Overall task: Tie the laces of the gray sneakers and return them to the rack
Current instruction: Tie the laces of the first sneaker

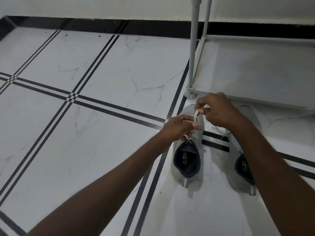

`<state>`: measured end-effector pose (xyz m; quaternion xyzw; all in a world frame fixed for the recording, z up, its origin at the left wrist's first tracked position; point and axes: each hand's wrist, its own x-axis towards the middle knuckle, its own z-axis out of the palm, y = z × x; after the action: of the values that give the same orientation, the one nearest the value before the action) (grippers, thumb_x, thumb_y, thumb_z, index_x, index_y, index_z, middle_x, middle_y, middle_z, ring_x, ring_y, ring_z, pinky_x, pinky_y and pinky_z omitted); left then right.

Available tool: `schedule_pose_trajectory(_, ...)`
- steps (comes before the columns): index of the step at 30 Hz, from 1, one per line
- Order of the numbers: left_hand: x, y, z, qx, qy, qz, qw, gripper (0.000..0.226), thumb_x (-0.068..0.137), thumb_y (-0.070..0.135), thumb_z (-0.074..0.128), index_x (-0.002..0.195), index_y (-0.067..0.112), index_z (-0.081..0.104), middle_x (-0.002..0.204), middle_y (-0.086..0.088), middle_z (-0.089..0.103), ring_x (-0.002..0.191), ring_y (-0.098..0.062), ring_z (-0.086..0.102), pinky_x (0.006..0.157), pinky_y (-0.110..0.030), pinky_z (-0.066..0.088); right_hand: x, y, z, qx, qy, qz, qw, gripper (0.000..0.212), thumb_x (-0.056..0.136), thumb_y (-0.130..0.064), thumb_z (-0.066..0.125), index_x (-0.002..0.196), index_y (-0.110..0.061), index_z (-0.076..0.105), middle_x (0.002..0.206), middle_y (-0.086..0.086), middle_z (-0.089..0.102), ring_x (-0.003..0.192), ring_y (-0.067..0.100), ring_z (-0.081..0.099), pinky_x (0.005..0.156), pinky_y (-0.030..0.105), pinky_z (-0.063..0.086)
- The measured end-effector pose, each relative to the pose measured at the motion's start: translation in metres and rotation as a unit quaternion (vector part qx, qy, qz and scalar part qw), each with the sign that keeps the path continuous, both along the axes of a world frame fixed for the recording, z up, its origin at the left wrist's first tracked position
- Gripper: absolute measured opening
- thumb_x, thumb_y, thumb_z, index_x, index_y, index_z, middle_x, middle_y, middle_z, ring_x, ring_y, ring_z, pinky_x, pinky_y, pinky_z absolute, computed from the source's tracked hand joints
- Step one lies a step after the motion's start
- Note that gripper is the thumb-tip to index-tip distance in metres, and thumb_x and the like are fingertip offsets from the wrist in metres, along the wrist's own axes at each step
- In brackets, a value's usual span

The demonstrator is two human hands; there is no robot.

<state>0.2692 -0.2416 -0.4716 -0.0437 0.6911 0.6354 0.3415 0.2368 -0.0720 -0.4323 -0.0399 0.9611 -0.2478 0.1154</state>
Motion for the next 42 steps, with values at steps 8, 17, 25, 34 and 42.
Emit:
schedule_pose_trajectory(8,-0.008,-0.015,0.003,-0.001,0.022,-0.027,0.999,0.023,0.095,0.014,0.063,0.109,-0.001,0.072,0.092,-0.010,0.073,0.063,-0.007,0.057,0.056,-0.018,0.044,0.016,-0.014,-0.028,-0.177,0.138,-0.193,0.955,0.006,0.085,-0.012,0.063,0.088,-0.015,0.068,0.090,0.002,0.070,0.085,0.020,0.063,0.080,0.035,0.052)
schedule_pose_trajectory(17,-0.033,-0.046,0.018,-0.124,0.161,-0.125,0.971,0.011,0.090,0.013,0.070,0.087,0.005,0.076,0.085,-0.015,0.074,0.073,-0.021,0.071,0.070,-0.029,0.059,0.040,-0.014,-0.039,-0.261,-0.126,-0.098,0.952,0.009,0.086,-0.013,0.067,0.082,-0.015,0.075,0.066,-0.004,0.069,0.051,0.006,0.061,0.049,0.014,0.042)
schedule_pose_trajectory(25,-0.026,-0.025,0.003,-0.343,0.489,-0.193,0.778,0.025,0.080,0.000,0.068,0.103,0.011,0.072,0.092,-0.007,0.070,0.079,-0.022,0.068,0.066,-0.032,0.053,0.032,-0.026,-0.050,-0.213,-0.164,-0.046,0.962,0.025,0.086,-0.001,0.063,0.095,-0.019,0.079,0.094,0.003,0.077,0.088,0.019,0.069,0.078,0.025,0.053)
schedule_pose_trajectory(34,-0.004,-0.024,-0.016,-0.207,0.269,0.129,0.932,0.021,0.077,0.013,0.077,0.095,0.024,0.075,0.073,-0.002,0.073,0.070,-0.019,0.071,0.071,-0.041,0.060,0.032,-0.024,-0.045,-0.426,-0.223,-0.304,0.822,0.014,0.077,-0.005,0.060,0.079,0.002,0.072,0.088,0.026,0.074,0.074,0.032,0.070,0.084,0.046,0.060)
schedule_pose_trajectory(42,0.013,-0.064,-0.030,-0.205,-0.049,0.228,0.951,0.019,0.082,0.001,0.076,0.100,-0.005,0.072,0.085,-0.020,0.073,0.068,-0.026,0.072,0.058,-0.026,0.062,0.045,0.026,-0.056,-0.567,-0.217,-0.380,0.698,0.028,0.070,-0.021,0.051,0.046,-0.017,0.036,0.035,-0.004,0.028,0.028,0.012,0.021,0.042,0.021,0.014)
